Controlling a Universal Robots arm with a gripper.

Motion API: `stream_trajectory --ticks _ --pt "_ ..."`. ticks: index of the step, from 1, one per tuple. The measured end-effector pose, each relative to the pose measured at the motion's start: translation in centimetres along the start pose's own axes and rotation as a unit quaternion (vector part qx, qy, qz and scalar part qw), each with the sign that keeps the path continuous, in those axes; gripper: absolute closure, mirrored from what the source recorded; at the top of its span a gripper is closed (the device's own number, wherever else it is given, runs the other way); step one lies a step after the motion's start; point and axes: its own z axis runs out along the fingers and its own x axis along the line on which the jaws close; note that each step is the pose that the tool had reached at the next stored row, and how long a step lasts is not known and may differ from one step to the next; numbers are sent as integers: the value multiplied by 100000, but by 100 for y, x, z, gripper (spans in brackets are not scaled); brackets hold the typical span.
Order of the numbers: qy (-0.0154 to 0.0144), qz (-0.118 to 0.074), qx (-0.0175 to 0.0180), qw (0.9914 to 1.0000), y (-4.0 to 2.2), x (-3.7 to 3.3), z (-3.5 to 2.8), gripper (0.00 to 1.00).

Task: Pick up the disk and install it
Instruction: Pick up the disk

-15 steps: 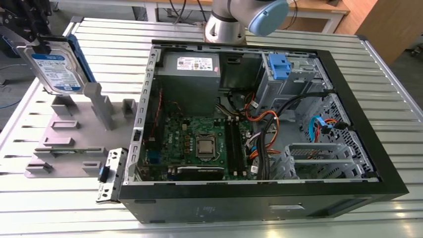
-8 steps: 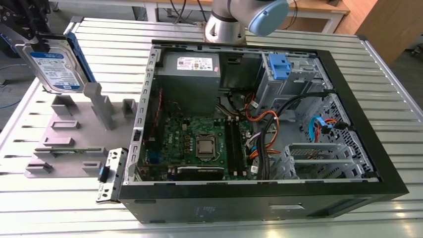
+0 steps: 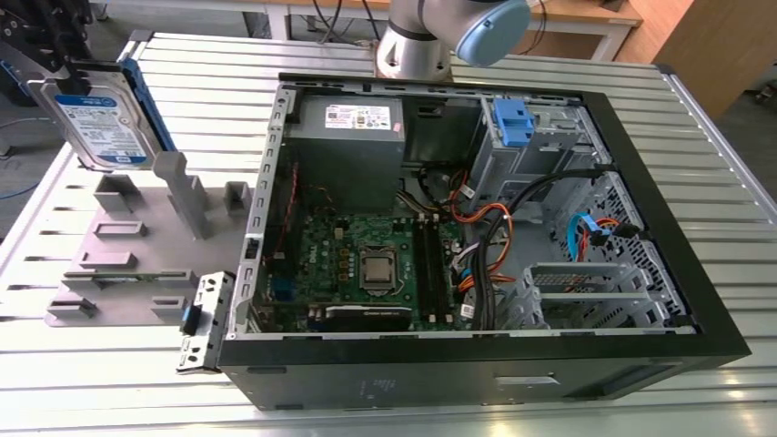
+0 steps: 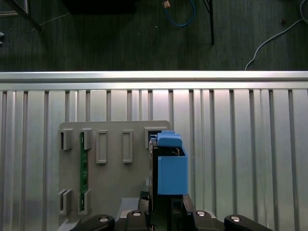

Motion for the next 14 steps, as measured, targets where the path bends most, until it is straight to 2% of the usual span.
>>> stream_trajectory --ticks 5,14 --pt "6 0 -8 100000 0 -1 -16 65" --pt "1 -1 0 100000 5 -4 -113 65"
